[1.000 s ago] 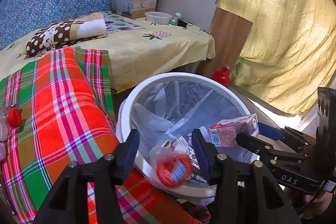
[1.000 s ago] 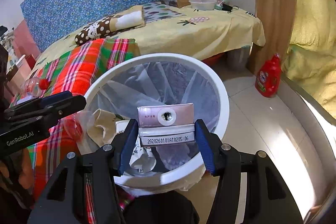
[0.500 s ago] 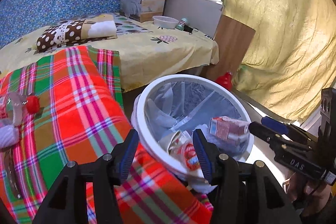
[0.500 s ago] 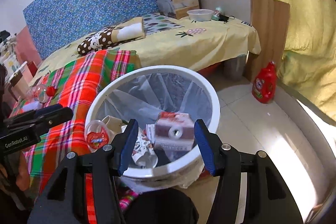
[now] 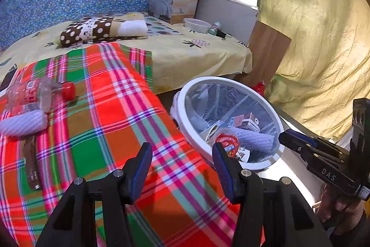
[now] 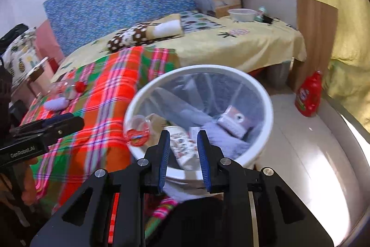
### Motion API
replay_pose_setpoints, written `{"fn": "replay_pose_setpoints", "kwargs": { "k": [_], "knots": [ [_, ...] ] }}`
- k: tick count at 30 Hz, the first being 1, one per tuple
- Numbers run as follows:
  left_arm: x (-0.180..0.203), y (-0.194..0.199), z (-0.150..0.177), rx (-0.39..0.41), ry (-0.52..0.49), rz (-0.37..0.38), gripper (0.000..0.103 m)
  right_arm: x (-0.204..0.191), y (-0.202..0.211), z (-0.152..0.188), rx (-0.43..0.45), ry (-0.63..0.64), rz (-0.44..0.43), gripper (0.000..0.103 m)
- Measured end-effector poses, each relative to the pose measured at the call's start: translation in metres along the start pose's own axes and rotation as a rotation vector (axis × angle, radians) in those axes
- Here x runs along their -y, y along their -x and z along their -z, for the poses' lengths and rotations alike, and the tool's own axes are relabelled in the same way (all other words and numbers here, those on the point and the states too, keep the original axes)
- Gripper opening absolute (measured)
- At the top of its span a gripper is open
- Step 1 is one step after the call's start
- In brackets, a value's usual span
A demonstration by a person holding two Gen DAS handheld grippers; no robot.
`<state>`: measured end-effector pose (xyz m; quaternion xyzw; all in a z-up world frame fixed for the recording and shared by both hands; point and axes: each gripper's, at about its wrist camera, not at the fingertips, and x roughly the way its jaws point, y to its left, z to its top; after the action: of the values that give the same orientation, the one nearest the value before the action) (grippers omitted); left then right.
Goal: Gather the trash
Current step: 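Move both tools back toward the remaining trash on the sheet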
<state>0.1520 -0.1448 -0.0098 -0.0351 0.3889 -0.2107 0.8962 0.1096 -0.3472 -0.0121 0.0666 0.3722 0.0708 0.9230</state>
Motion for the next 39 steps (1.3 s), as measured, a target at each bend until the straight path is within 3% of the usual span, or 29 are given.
{"fn": "replay_pose_setpoints", "kwargs": {
  "k": [14,22,39],
  "knots": [
    [-0.032,0.032,0.020,0.019,0.064,-0.061,0.054,-0.036,-0.012,0.002,-0.038,0.076,-0.078,0.027],
    [-0.065,0.059,0.031,0.062,0.118,-0.159,0.054,-0.058,-0.007,0.001,-0.029,0.114,-0.117,0.027],
    [-0.117,0.100,0.051,0.100,0.225,-0.285,0.054,-0.107,-0.008,-0.003,-0.033,0.171,-0.220,0.029]
  ]
}}
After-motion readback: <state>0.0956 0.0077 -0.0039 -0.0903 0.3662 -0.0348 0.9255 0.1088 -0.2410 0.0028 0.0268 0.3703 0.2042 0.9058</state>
